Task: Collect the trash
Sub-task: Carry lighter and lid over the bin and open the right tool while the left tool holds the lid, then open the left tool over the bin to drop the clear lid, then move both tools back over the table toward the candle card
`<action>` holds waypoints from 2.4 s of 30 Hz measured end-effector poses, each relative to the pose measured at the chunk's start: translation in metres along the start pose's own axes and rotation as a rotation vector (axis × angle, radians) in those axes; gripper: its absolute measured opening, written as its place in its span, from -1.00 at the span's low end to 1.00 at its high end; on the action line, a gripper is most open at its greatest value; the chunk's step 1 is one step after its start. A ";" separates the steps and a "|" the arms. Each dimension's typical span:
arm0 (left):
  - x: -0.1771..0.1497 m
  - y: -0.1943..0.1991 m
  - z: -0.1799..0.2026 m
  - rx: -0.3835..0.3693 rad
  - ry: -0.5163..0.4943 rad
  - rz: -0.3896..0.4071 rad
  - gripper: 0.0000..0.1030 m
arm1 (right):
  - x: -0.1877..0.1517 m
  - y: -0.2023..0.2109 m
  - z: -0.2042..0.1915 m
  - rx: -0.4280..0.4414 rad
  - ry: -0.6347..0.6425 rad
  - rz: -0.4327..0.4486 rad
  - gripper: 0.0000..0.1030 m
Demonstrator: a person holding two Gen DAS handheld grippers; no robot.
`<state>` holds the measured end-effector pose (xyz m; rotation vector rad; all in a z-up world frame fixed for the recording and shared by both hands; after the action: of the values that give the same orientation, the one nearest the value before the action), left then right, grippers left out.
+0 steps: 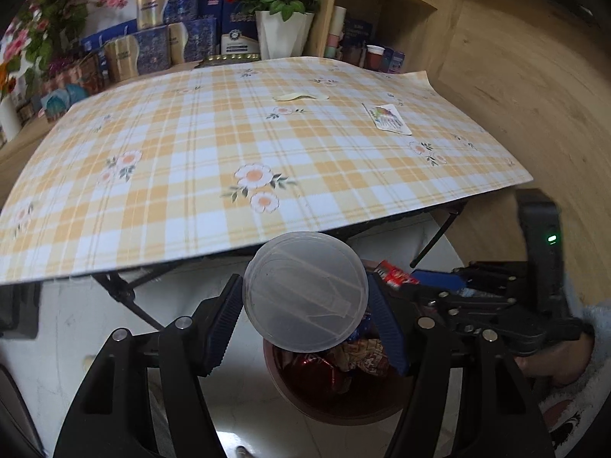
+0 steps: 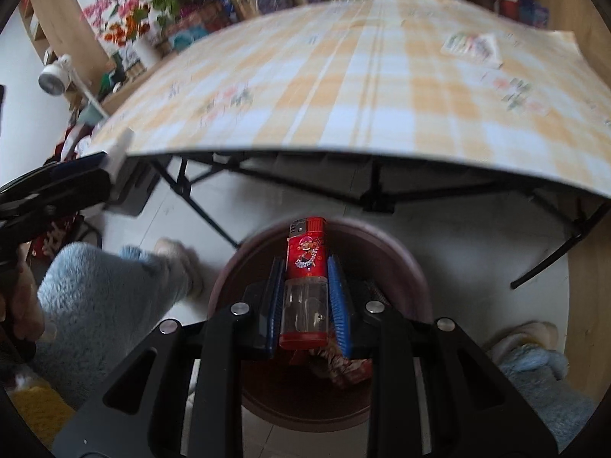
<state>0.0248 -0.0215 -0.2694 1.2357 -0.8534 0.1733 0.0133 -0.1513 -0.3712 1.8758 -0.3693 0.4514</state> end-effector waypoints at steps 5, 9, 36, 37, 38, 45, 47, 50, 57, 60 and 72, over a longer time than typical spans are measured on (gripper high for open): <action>-0.005 0.008 -0.007 0.005 0.043 0.029 0.24 | -0.011 -0.027 -0.006 -0.015 0.036 -0.068 -0.49; -0.007 0.009 -0.014 0.010 0.071 0.033 0.24 | -0.011 -0.039 -0.009 -0.019 0.052 -0.089 -0.49; -0.032 -0.029 0.024 -0.034 -0.076 -0.056 0.25 | 0.030 0.096 0.058 -0.246 0.073 0.374 0.89; -0.035 -0.032 0.028 -0.041 -0.090 -0.067 0.25 | 0.028 0.093 0.067 -0.244 0.034 0.361 0.89; -0.036 -0.036 0.035 -0.048 -0.117 -0.076 0.25 | 0.027 0.091 0.072 -0.248 0.013 0.352 0.89; -0.048 -0.052 0.061 -0.077 -0.227 -0.120 0.25 | 0.024 0.080 0.085 -0.247 -0.050 0.312 0.89; -0.050 -0.054 0.062 -0.079 -0.232 -0.128 0.25 | 0.023 0.079 0.081 -0.241 -0.038 0.311 0.89; -0.051 -0.057 0.061 -0.082 -0.222 -0.138 0.41 | 0.023 0.077 0.077 -0.229 -0.030 0.307 0.89; -0.042 -0.051 0.045 -0.029 -0.163 -0.102 0.82 | 0.024 0.075 0.078 -0.183 -0.069 0.299 0.89; -0.039 -0.048 0.032 -0.001 -0.117 -0.091 0.88 | 0.027 0.078 0.079 -0.177 -0.088 0.317 0.89; -0.020 -0.025 -0.006 0.076 0.018 0.005 0.88 | 0.028 0.080 0.081 -0.184 -0.110 0.327 0.89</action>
<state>0.0273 -0.0191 -0.3023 1.3017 -0.8406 0.2226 0.0120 -0.2553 -0.3173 1.6687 -0.7730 0.5149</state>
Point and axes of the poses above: each gripper's, at about its wrist camera, not at the fingertips, and y roughly against the way its jaws point, z to its right, x to its top, the point moved 10 cm from there along -y, roughly the way its jaws point, and after that the axes turned 7 degrees about -y, right-handed, at the moved point
